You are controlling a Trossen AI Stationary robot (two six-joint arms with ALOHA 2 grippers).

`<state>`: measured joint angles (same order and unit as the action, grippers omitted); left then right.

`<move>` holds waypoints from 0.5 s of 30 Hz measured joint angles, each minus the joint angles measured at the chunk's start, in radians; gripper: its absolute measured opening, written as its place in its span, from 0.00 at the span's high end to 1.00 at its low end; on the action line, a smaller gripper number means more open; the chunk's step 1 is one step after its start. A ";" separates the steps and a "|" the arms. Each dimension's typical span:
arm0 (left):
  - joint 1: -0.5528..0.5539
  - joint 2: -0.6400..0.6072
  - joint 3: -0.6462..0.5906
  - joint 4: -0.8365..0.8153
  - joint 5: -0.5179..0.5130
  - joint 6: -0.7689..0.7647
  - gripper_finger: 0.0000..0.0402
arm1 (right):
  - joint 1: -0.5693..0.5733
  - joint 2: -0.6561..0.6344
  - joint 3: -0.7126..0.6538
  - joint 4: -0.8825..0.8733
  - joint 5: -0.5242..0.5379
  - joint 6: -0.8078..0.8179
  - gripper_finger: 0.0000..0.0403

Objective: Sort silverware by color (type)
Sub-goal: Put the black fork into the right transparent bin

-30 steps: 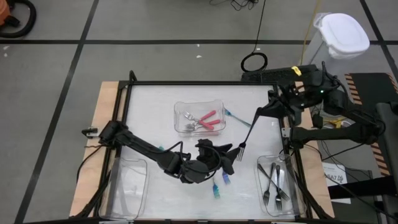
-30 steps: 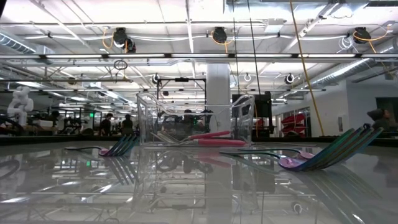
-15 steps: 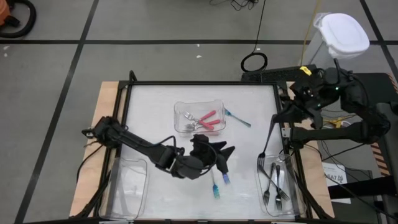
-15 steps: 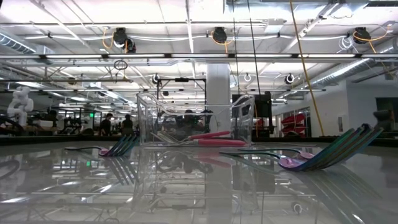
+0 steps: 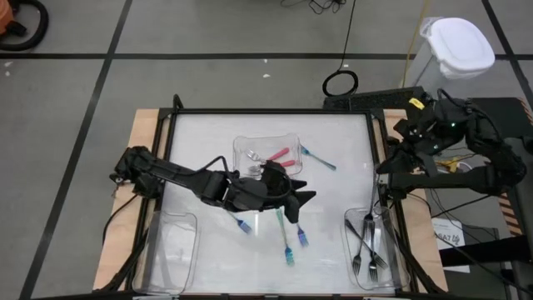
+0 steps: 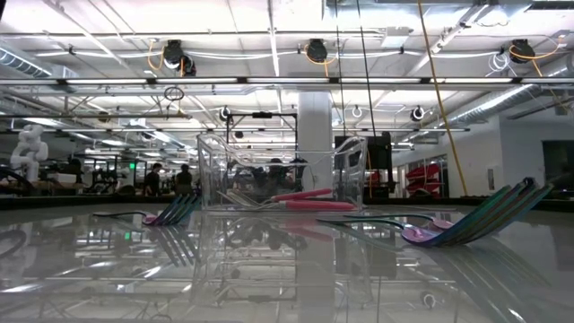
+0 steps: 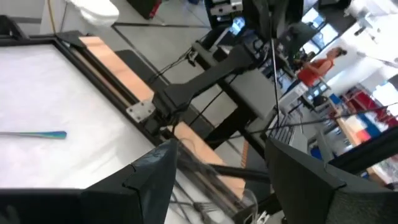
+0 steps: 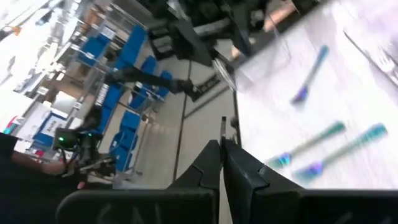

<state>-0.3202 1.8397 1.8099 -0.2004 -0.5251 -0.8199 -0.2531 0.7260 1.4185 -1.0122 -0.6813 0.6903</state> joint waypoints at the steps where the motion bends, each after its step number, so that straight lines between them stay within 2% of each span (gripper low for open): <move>1: 0.000 0.001 0.000 0.000 0.008 0.013 0.40 | 0.000 -0.007 0.000 -0.024 0.000 -0.001 1.00; 7: 0.000 0.004 -0.001 -0.012 0.075 0.060 0.40 | 0.000 -0.049 0.000 -0.120 0.028 -0.005 1.00; 15: 0.009 0.004 -0.001 -0.018 0.086 0.070 0.40 | 0.000 -0.066 0.000 -0.240 0.030 -0.104 1.00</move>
<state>-0.3110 1.8442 1.8091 -0.2183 -0.4391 -0.7502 -0.2531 0.6605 1.4185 -1.2518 -0.6514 0.5866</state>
